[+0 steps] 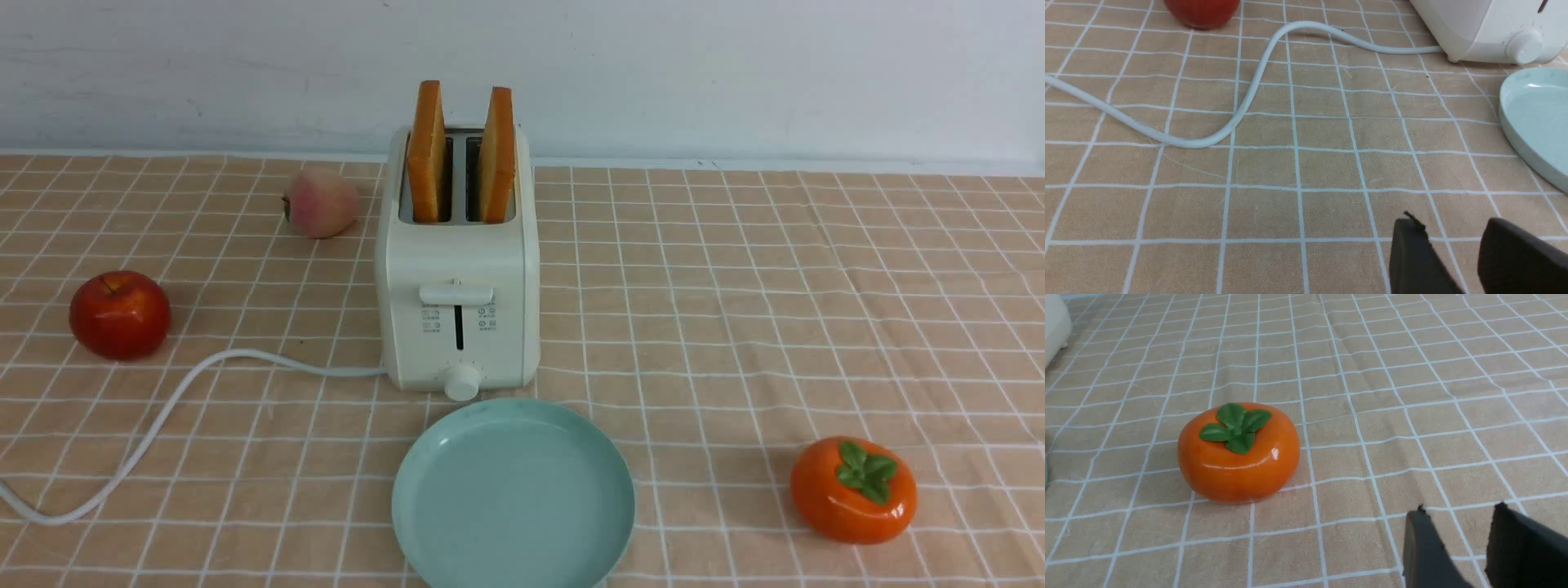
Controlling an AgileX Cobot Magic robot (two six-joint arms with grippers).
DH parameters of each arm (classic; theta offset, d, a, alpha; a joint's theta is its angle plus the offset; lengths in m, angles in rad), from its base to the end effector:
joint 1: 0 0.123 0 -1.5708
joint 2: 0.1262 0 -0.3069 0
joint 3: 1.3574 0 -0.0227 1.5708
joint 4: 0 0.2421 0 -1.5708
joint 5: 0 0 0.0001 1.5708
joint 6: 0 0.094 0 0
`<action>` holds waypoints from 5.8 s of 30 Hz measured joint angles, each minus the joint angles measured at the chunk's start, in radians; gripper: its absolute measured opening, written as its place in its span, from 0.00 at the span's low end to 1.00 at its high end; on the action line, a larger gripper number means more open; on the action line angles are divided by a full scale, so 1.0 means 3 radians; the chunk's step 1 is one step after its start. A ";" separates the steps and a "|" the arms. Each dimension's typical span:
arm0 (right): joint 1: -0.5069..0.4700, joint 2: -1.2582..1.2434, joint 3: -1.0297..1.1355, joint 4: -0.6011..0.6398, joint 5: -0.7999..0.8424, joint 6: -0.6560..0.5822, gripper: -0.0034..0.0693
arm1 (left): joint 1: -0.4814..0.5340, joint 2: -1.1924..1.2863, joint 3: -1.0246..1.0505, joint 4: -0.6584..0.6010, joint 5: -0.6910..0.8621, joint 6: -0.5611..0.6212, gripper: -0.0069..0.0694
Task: Take toasted bread from bread machine on light coffee tablecloth place on plate.
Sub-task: 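Grasp the toast slice in the toaster and pull it up out of the slot with the right gripper, then place the held slice of bread on top of the slice on the plate with the right gripper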
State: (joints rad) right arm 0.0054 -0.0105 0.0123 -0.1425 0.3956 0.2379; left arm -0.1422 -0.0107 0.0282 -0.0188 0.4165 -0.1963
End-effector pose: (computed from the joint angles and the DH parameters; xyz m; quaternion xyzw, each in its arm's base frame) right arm 0.0239 -0.0050 0.1733 0.0568 0.8046 0.0109 0.5909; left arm 0.0231 -0.0040 0.1658 -0.0270 0.8180 -0.1047 0.5649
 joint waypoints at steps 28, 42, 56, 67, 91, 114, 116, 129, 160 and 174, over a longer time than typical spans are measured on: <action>0.0000 0.0000 0.0000 0.0000 0.0000 0.0000 0.38 | 0.0000 0.0000 0.0000 0.0000 0.0000 0.0000 0.40; 0.0000 0.0000 0.0003 -0.0352 -0.0021 0.0000 0.38 | 0.0000 0.0000 0.0000 0.0000 0.0000 0.0000 0.40; 0.0000 0.0000 0.0040 -0.0440 -0.1385 0.0000 0.38 | 0.0000 0.0000 0.0006 -0.0008 -0.0684 0.0000 0.40; 0.0000 0.0000 0.0040 -0.0405 -0.2062 0.0229 0.38 | 0.0000 0.0000 0.0010 -0.0103 -0.1228 -0.0105 0.40; 0.0000 0.1946 -0.3067 -0.0224 -0.0520 0.1092 0.38 | 0.0000 0.1590 -0.3141 -0.0451 -0.0499 -0.0425 0.41; 0.1065 0.4331 -0.3539 0.1416 0.0616 -0.0595 0.38 | 0.0000 0.3773 -0.3284 -0.0729 0.1687 -0.0338 0.41; 0.1135 0.4568 -0.3905 0.1704 0.0723 -0.0793 0.38 | 0.0000 0.3734 -0.3284 -0.0732 0.1702 -0.0338 0.41; 0.1346 0.6221 -0.6278 0.2357 0.1631 -0.1377 0.55 | 0.0000 0.3362 -0.3287 -0.0738 0.1772 -0.0338 0.41; 0.1436 0.6430 -0.6647 0.2059 0.0721 -0.1715 0.21 | 0.0000 0.3363 -0.3287 -0.0766 0.1776 -0.0338 0.41; 0.1117 0.5558 -0.6368 0.2033 0.2798 -0.1605 0.21 | 0.0000 0.3363 -0.3287 -0.0781 0.1776 -0.0338 0.41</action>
State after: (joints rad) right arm 0.3405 1.6569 -1.8982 0.4673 1.2350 -0.2437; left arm -0.1422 0.9981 -0.9578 -0.2530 0.9494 -0.2977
